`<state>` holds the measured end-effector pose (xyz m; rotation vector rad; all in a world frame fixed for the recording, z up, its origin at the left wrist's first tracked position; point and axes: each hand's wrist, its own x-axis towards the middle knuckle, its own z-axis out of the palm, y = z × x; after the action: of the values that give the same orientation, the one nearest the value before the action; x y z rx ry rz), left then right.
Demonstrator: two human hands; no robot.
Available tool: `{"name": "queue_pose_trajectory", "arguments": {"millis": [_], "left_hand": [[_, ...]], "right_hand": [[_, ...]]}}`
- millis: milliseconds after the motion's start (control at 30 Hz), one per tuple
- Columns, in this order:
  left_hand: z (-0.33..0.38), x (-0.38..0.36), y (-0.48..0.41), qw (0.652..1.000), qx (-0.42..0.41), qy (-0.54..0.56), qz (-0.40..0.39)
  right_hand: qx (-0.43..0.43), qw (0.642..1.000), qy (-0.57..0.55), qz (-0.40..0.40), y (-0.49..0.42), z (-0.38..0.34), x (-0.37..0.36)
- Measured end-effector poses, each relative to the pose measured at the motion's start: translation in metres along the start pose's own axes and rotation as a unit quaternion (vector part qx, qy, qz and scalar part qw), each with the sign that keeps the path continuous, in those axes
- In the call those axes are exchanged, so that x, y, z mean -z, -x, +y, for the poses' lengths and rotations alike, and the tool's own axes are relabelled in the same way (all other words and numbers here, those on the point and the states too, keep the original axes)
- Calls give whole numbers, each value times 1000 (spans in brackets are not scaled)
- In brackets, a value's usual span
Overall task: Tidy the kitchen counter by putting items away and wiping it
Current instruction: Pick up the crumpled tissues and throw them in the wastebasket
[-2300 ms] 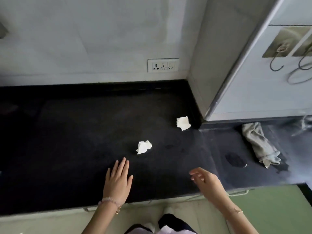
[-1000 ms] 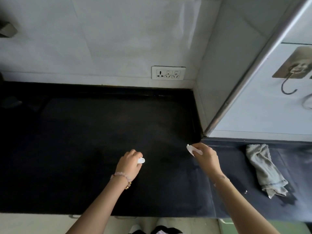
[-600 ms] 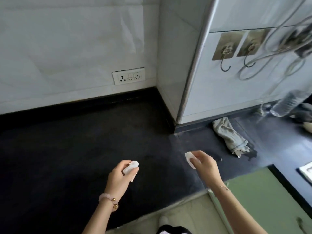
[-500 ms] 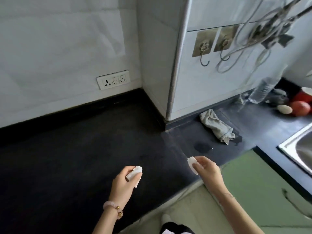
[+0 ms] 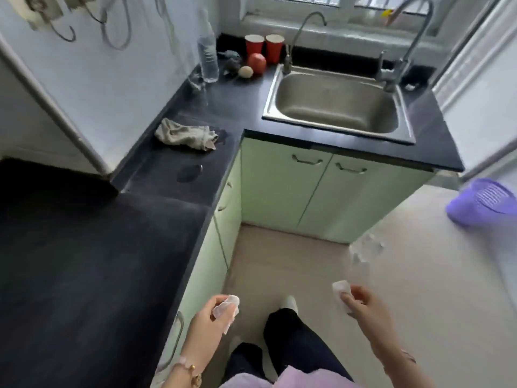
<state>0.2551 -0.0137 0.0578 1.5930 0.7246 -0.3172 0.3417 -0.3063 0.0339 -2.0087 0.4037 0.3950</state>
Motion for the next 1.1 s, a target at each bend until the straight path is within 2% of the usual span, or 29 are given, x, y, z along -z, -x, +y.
{"name": "queue_pose_trajectory", "arguments": {"millis": [200, 400, 567, 767, 967, 1100], "left_hand": [[17, -69, -38, 996, -5, -57, -68], [2, -186, -54, 979, 44, -153, -127], [-23, -292, -34, 947, 115, -227, -195], [-21, -414, -16, 915, 82, -293, -266], [-24, -505, -47, 865, 63, -408, -286], [-22, -542, -82, 854, 90, -450, -244]], "right_hand": [[-84, 984, -113, 114, 27, 68, 65], [-195, 949, -184, 167, 58, 163, 115], [-329, 892, -227, 210, 111, 282, 170], [-449, 812, -277, 250, 163, 382, 224], [-472, 775, -334, 255, 134, 425, 259], [-463, 781, -338, 249, 75, 442, 304]]}}
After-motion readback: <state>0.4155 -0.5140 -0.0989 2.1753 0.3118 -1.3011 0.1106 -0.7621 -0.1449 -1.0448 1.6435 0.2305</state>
